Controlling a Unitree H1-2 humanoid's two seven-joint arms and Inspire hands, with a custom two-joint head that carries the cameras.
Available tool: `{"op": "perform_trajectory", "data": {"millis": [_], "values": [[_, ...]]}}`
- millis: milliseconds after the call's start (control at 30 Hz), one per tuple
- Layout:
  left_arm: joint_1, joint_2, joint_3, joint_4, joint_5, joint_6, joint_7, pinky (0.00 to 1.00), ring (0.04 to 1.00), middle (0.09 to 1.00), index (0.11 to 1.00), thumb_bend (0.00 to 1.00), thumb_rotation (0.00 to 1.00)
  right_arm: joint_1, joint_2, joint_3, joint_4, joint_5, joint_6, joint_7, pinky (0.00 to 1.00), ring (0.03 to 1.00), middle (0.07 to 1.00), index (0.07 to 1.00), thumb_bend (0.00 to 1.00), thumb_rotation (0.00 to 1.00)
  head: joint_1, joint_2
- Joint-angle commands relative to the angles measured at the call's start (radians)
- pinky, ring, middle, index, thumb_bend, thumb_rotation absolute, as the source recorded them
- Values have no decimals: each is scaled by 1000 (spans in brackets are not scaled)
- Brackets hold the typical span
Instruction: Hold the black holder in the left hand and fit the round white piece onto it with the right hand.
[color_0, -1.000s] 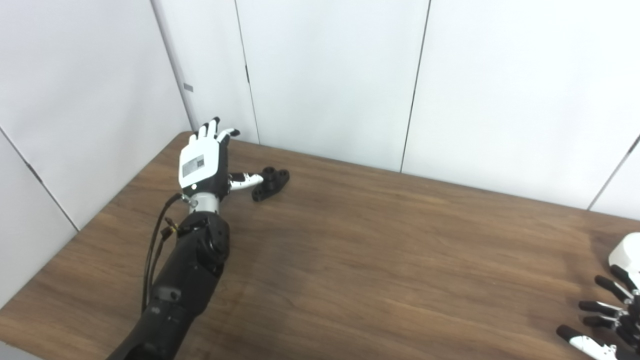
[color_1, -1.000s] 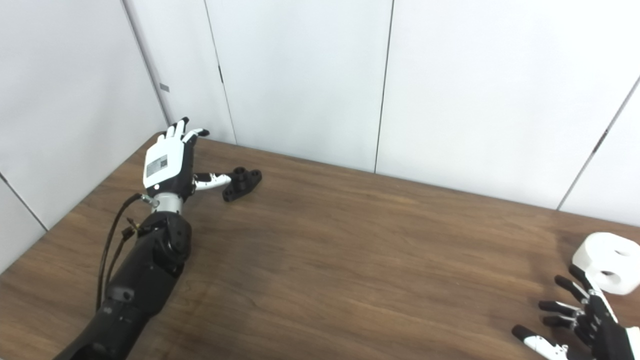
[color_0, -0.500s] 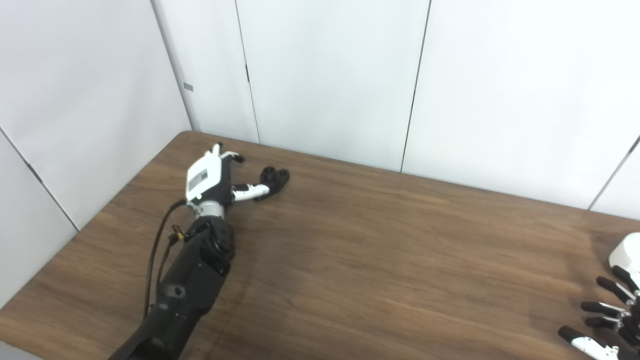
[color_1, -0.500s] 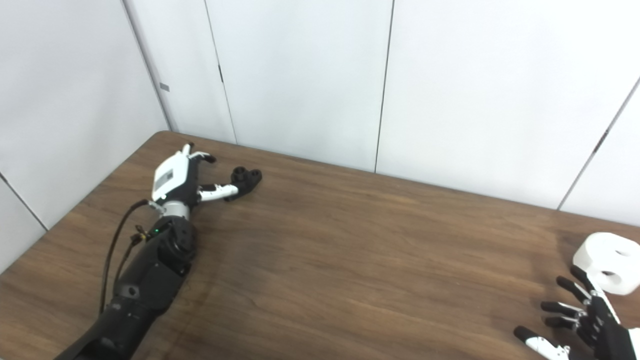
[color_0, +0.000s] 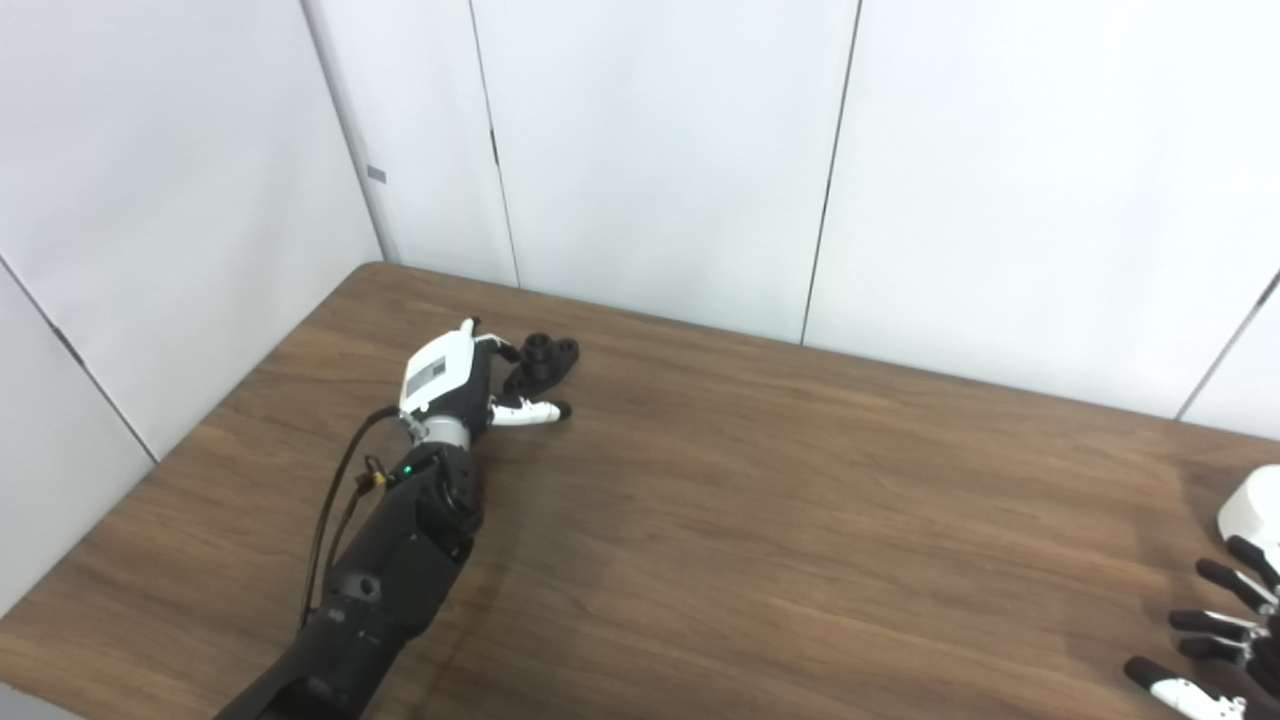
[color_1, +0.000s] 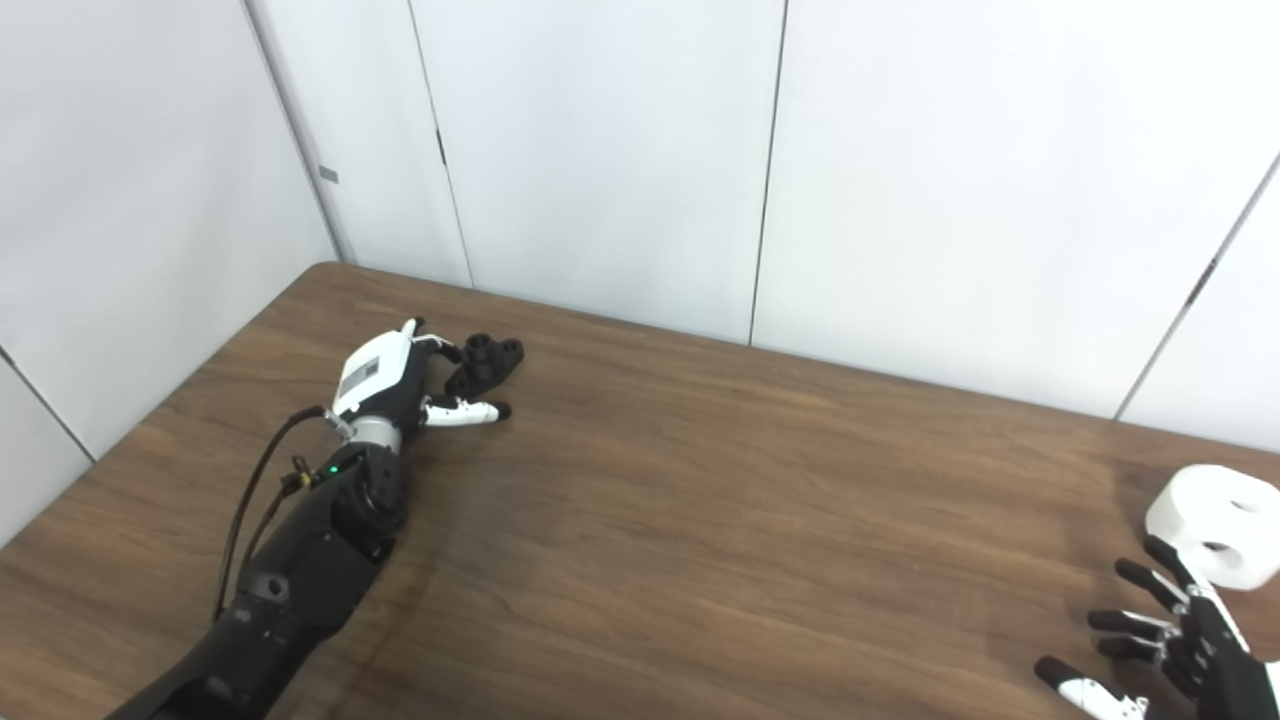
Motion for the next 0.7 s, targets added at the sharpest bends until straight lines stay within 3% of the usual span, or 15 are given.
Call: {"op": "perform_trajectory", "data": {"millis": [0, 100, 267, 667], "values": [[-38, 27, -2, 12, 22, -25, 44, 1000, 1000, 1000, 719, 1000, 333, -5, -20, -12, -31, -3, -16, -6, 600, 629, 821, 878, 677, 65, 0, 1], [-45, 25, -18, 49, 38, -28, 77, 1000, 1000, 1000, 708, 996, 296, -3, -20, -13, -36, 2, -7, -3, 621, 629, 823, 880, 680, 97, -5, 5], [-55, 22, -50, 101, 63, -30, 131, 1000, 1000, 1000, 700, 943, 245, -2, -28, -8, -29, -17, -13, -6, 576, 616, 817, 875, 690, 154, -1, 7], [-61, 13, -68, 148, 44, -42, 157, 1000, 1000, 1000, 716, 926, 257, 14, -34, -12, -43, -22, -10, -3, 613, 618, 827, 882, 645, 141, 0, 14]]}}
